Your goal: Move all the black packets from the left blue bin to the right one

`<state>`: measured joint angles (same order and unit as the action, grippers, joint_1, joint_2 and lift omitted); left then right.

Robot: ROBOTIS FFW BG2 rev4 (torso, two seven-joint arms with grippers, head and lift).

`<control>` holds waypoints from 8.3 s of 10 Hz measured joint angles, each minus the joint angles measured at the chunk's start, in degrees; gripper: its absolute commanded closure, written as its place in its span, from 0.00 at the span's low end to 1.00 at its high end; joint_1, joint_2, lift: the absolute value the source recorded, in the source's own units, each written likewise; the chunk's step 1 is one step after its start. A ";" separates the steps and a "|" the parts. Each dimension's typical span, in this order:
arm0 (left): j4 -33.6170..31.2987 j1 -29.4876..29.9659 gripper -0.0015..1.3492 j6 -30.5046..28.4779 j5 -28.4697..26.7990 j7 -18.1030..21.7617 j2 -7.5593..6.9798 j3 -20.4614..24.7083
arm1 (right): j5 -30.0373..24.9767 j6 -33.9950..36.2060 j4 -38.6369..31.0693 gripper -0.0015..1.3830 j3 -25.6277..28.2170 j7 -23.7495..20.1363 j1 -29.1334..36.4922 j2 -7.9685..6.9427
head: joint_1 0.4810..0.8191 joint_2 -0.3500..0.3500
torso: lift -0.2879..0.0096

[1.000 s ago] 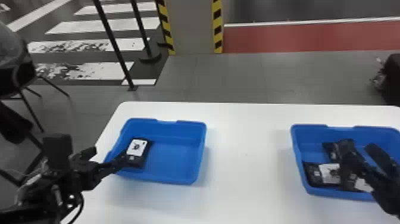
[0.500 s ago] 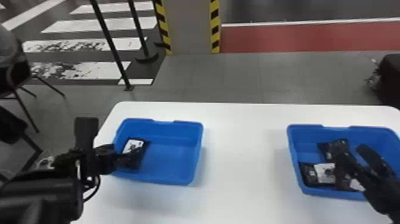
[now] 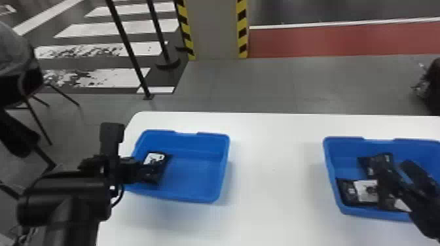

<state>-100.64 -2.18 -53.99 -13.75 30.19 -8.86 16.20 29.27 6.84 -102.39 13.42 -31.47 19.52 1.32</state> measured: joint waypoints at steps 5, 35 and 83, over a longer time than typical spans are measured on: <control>2.36 -1.00 0.14 -3.70 -1.78 -0.04 0.62 -0.75 | 0.30 0.31 0.23 0.22 -0.06 -0.26 0.20 0.00 | 0.63 0.73 | 0.60; 1.15 -6.40 0.89 18.77 14.78 19.20 3.85 -27.27 | -2.19 7.79 8.63 0.74 -14.05 -5.62 -18.90 -0.70 | 0.63 0.39 | 0.60; -28.49 57.32 0.08 71.53 29.83 -13.67 6.65 -8.77 | -21.65 -32.44 -13.72 0.10 6.53 4.40 30.07 -1.32 | 0.63 0.33 | 0.60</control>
<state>-129.13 55.13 17.55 16.08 16.52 -2.21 7.44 7.63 -25.60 -116.11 19.95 -27.07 49.59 0.00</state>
